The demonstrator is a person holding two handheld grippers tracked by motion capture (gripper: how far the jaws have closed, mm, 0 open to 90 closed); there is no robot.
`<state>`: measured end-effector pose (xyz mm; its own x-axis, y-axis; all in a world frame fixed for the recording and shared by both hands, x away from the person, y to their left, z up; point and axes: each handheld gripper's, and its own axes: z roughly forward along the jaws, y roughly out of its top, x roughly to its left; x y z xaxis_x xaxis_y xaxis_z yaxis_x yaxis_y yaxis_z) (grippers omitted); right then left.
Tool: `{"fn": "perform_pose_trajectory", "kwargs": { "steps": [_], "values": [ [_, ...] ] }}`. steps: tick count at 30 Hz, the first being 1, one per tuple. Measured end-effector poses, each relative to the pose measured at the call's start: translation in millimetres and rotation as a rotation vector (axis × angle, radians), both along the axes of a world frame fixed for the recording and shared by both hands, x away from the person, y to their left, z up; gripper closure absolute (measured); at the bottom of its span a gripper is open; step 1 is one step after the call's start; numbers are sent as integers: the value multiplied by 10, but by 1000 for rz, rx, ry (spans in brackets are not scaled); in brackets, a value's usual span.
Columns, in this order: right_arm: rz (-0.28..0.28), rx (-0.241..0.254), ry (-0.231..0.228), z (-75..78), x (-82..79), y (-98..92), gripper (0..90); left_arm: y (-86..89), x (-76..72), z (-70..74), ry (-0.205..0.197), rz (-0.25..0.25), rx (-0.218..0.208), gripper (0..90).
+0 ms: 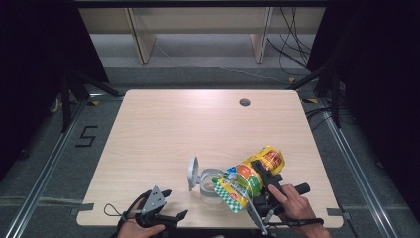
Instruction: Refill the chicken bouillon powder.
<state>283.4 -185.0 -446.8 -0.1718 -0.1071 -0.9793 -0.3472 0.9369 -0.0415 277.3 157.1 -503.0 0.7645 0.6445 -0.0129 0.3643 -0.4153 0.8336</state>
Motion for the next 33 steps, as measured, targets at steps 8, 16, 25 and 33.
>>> {"fn": "perform_pose_trajectory", "kwargs": {
  "steps": [8,16,25,33],
  "values": [
    [4,-63,-50,3,-36,22,442,-21,-10,-26,30,23,-28,165],
    [40,-154,-134,31,-45,44,445,2,-16,-13,21,5,-7,166],
    [32,-186,-168,37,-78,44,452,-5,-3,-15,25,14,1,166],
    [-12,-191,-168,5,-106,18,453,-17,-14,-30,29,19,-34,166]
  ]
}}
